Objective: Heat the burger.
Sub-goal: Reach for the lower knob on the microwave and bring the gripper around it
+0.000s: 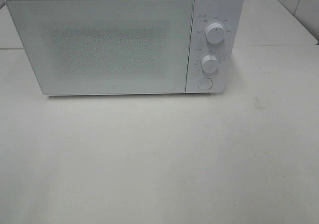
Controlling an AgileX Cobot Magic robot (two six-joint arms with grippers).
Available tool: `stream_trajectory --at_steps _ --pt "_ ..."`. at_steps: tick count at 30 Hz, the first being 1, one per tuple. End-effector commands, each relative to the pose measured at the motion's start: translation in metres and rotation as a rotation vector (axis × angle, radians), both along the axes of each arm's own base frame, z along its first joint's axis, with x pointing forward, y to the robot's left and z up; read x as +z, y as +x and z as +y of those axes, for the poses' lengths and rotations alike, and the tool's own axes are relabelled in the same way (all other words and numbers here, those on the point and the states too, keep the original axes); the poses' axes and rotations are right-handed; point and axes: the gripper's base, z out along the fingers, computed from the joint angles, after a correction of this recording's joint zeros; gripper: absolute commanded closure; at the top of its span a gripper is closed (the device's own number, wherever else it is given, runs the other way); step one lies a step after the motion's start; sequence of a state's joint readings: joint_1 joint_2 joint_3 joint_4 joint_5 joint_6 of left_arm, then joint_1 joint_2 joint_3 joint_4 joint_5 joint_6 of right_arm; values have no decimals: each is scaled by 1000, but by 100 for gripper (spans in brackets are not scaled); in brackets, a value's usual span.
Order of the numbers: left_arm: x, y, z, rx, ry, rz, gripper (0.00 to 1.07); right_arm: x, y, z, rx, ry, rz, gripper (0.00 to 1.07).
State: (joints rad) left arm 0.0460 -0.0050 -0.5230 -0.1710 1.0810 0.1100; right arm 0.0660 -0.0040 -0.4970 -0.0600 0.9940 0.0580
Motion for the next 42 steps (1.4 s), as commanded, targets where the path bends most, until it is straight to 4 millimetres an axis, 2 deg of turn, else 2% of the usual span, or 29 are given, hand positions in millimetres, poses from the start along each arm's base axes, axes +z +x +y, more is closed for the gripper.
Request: stream_trajectory --at_steps 1,30,34,38,42 --pt "-1 -3 -1 0 -6 -27 7 0 -4 0 -7 0 -25 32" --pt "-1 -3 -1 0 -6 -25 7 0 -4 0 -8 -1 -27 32" --pt "-1 -3 -1 0 -5 -25 7 9 -3 0 -6 1 -68 32" --pt "-1 -3 -1 0 -5 -25 7 17 6 0 -3 0 -82 32" --pt "-1 -3 -1 0 -5 -25 7 24 27 2 -4 11 -81 32"
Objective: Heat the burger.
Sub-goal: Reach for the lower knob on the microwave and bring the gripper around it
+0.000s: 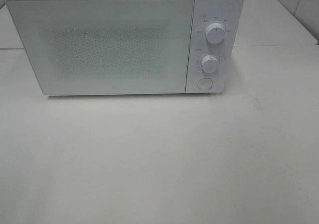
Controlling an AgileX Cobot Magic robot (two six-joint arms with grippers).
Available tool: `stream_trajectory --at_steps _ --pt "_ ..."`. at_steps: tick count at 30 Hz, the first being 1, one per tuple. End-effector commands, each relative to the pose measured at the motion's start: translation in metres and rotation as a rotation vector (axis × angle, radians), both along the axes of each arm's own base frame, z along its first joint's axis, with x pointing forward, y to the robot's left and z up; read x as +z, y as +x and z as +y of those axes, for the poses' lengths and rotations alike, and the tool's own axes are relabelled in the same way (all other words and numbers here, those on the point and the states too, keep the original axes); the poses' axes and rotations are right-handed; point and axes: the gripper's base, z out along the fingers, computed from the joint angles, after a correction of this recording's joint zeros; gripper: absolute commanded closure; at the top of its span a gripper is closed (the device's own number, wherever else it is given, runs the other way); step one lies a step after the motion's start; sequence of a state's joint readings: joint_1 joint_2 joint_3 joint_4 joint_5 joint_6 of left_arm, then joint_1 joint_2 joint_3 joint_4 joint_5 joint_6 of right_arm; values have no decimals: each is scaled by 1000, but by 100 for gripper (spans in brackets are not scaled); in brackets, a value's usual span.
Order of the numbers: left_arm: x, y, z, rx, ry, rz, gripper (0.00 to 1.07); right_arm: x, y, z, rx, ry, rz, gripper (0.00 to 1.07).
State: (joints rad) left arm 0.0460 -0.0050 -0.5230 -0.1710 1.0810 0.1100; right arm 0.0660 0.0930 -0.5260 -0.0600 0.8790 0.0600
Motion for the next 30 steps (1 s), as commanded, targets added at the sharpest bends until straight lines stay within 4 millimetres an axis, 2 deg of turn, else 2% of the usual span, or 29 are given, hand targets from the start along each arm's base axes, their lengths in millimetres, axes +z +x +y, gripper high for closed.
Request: stream_trajectory --at_steps 1,6,10,12,14,17,22,23,24,26,30 --pt "-1 -3 -1 0 -5 -25 7 7 9 1 -9 10 -34 32" --pt "-1 -3 -1 0 -5 -25 7 16 37 3 -1 16 -68 32" --pt "-1 -3 -1 0 -5 -25 7 18 51 4 3 15 -76 32" --pt "-1 -3 -1 0 -5 -25 7 19 65 5 7 14 -76 32" --pt "-1 -3 -1 0 -5 -25 7 19 71 6 10 14 -74 32" --pt "-1 -3 -1 0 -5 -25 7 18 91 8 15 13 -65 32" --pt "-1 -3 -1 0 -5 -25 7 15 111 9 20 12 -59 32" --pt "-1 -3 -1 0 -5 -25 7 12 122 10 22 12 -47 32" --pt "-1 -3 -1 0 -5 -25 7 12 122 10 22 12 -47 32" --pt "-1 -3 -1 0 -5 -25 7 7 136 11 26 11 -36 32" --pt "-1 -3 -1 0 -5 -25 7 3 150 13 31 13 -48 32"
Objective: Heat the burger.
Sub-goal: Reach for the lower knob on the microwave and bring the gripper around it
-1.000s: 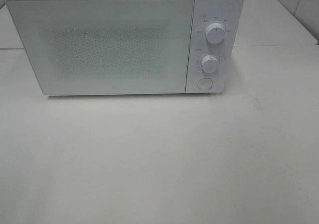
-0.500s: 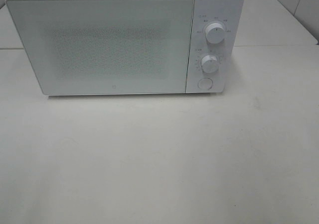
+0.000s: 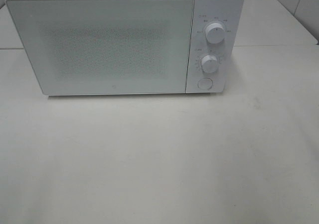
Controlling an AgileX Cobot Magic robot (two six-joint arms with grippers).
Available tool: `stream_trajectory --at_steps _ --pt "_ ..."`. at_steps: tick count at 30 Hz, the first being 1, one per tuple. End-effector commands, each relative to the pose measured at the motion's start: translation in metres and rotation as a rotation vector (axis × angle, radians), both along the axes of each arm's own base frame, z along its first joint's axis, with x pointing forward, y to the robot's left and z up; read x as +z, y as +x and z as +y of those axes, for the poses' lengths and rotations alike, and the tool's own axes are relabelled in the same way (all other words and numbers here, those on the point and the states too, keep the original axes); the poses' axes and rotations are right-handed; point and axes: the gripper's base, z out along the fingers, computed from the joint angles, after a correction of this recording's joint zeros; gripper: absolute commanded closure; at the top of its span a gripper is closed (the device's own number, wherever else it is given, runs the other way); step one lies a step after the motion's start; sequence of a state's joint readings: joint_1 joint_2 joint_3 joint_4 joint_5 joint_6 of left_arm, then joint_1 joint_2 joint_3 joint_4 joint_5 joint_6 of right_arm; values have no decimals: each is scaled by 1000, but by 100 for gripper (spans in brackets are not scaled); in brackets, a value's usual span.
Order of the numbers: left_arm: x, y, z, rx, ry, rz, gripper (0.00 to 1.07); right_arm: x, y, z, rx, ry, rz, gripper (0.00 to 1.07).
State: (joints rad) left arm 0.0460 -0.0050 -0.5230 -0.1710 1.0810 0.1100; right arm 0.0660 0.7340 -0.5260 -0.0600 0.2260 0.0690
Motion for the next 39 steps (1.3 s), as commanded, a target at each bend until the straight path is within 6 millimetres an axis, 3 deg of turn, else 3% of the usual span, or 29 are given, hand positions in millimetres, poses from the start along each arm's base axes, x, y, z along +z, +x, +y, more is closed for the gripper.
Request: stream_trajectory --at_steps 1,9,15,21,31,39 --pt "-1 -3 -1 0 -5 -25 7 0 16 1 -2 12 -38 32" --pt "-1 -3 -1 0 -5 -25 7 -15 54 5 4 40 -83 32" --pt "-1 -3 -1 0 -5 -25 7 -33 67 7 21 45 -169 32" --pt "-1 -3 -1 0 -5 -25 7 -55 69 6 22 19 -260 32" --pt "-1 -3 -1 0 -5 -25 7 -87 59 -8 -165 27 -321 35" --pt "-1 -3 -1 0 -5 -25 7 -108 60 28 -105 -17 -283 35"
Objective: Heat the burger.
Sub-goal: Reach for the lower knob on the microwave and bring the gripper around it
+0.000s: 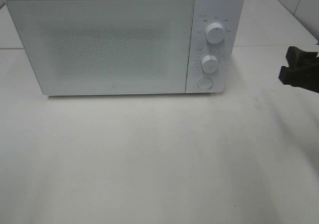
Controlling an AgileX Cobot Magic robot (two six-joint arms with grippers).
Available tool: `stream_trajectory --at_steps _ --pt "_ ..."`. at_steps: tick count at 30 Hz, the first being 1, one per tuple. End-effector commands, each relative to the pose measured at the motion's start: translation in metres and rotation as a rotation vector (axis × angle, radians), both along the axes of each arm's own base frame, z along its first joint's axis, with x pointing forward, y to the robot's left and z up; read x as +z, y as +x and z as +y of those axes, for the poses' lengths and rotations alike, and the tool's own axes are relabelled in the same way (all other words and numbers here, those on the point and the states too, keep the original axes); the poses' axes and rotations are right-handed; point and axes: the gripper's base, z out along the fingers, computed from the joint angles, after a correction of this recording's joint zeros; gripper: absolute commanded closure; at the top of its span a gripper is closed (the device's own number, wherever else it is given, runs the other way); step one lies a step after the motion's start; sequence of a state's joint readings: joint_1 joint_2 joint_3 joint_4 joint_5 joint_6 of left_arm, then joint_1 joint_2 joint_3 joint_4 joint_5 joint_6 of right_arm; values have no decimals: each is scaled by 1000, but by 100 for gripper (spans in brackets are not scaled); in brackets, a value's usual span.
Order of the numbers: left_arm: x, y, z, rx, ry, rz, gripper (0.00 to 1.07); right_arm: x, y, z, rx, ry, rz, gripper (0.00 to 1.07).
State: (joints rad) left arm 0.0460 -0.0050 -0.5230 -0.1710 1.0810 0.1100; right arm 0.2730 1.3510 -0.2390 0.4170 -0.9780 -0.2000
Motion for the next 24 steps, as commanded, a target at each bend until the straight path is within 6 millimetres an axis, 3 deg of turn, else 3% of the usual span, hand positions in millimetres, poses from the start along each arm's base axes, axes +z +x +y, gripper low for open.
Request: stream_trajectory --at_steps 1,12,15,20,24 --pt "-1 -3 -1 0 -5 -25 7 -3 0 7 -11 -28 -17 35" --pt "-1 -3 -1 0 -5 -25 7 -26 -7 52 -5 -26 -6 35" --pt "-1 -3 -1 0 -5 -25 7 -27 -6 55 -10 -25 1 35" --pt "-1 -3 -1 0 -5 -25 7 -27 0 83 2 -89 14 35" --pt "-1 -3 -1 0 -5 -25 7 -28 4 93 20 -87 10 35"
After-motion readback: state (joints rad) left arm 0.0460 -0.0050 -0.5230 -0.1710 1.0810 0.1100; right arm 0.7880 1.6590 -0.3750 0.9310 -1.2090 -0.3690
